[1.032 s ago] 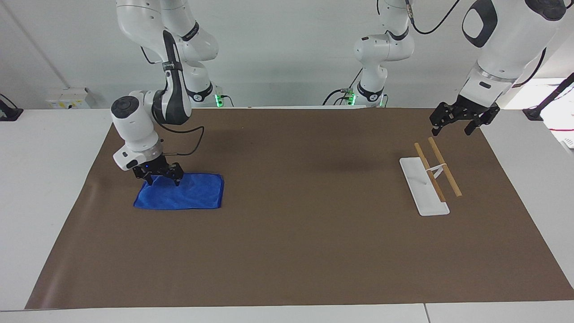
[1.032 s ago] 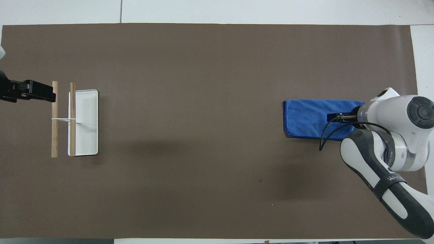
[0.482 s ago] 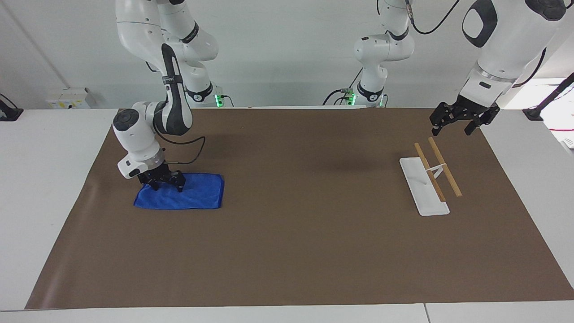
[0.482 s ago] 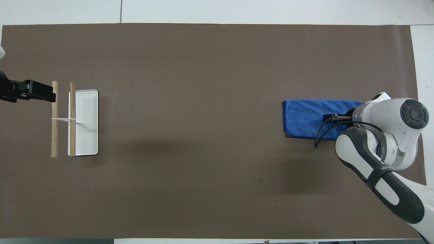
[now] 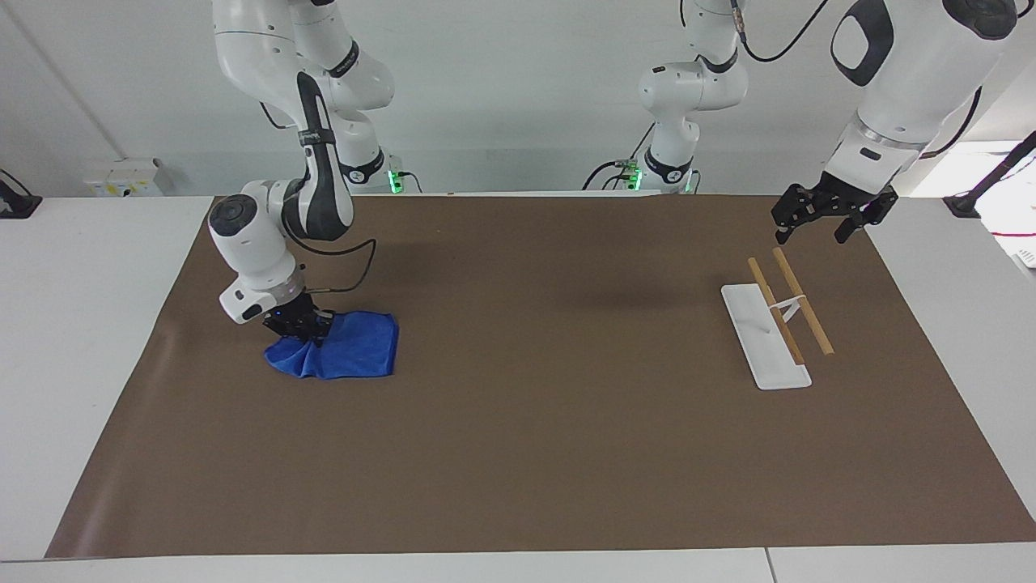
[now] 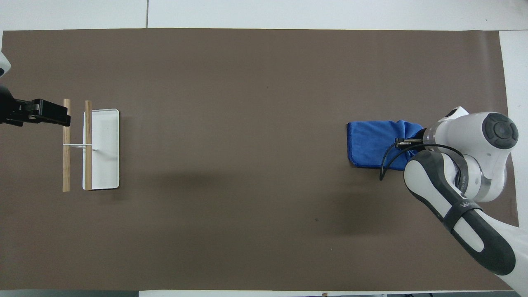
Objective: Right arm passes towel to left arm to hang
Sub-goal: 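Close the right gripper on the blue towel, then lift the towel with the right gripper while the left gripper reaches out, then grasp the towel with the left gripper from the right gripper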
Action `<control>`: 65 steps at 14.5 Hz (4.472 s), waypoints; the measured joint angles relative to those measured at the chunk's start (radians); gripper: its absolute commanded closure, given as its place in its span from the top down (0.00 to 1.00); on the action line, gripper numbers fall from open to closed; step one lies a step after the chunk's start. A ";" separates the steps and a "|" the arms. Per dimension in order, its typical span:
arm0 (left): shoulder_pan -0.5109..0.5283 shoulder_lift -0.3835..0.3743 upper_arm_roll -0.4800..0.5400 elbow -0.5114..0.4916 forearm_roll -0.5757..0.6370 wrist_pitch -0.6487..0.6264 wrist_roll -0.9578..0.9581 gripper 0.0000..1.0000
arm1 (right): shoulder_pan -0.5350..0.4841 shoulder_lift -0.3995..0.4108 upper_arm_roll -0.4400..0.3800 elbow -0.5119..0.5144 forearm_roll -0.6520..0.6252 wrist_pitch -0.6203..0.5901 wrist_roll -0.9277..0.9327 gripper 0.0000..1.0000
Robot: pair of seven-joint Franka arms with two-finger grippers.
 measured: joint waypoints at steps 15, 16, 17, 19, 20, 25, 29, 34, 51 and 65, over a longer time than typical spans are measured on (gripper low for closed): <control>0.005 -0.002 0.010 0.000 0.000 0.000 -0.075 1.00 | 0.221 -0.035 0.015 0.575 0.266 -0.549 0.437 0.00; 0.004 -0.002 0.009 0.000 0.000 0.000 -0.085 1.00 | 0.235 -0.028 0.016 0.603 0.327 -0.543 0.494 0.00; 0.003 -0.002 0.008 0.000 0.000 0.000 -0.086 1.00 | 0.252 -0.018 0.016 0.625 0.386 -0.518 0.552 0.00; 0.002 -0.005 0.005 0.000 0.000 -0.001 -0.085 1.00 | 0.304 0.009 0.017 0.647 0.503 -0.401 0.665 0.00; 0.001 -0.006 0.002 0.000 0.000 0.000 -0.084 1.00 | 0.340 0.022 0.017 0.645 0.540 -0.321 0.714 0.00; -0.019 -0.006 -0.005 -0.006 -0.135 0.003 -0.096 1.00 | 0.511 0.089 0.020 0.630 0.787 0.026 0.903 0.00; -0.043 0.017 -0.006 -0.033 -0.317 0.107 -0.348 1.00 | 0.587 0.107 0.020 0.630 0.981 0.182 0.969 0.00; -0.096 0.047 -0.007 -0.131 -0.504 0.325 -0.883 1.00 | 0.639 0.107 0.020 0.630 1.027 0.243 0.998 0.00; -0.152 0.042 -0.008 -0.285 -0.697 0.555 -1.302 0.28 | 0.687 0.114 0.019 0.631 1.055 0.307 1.003 0.00; -0.155 0.038 -0.003 -0.271 -0.697 0.610 -1.256 0.00 | 0.674 0.117 0.012 0.630 1.052 0.308 0.987 1.00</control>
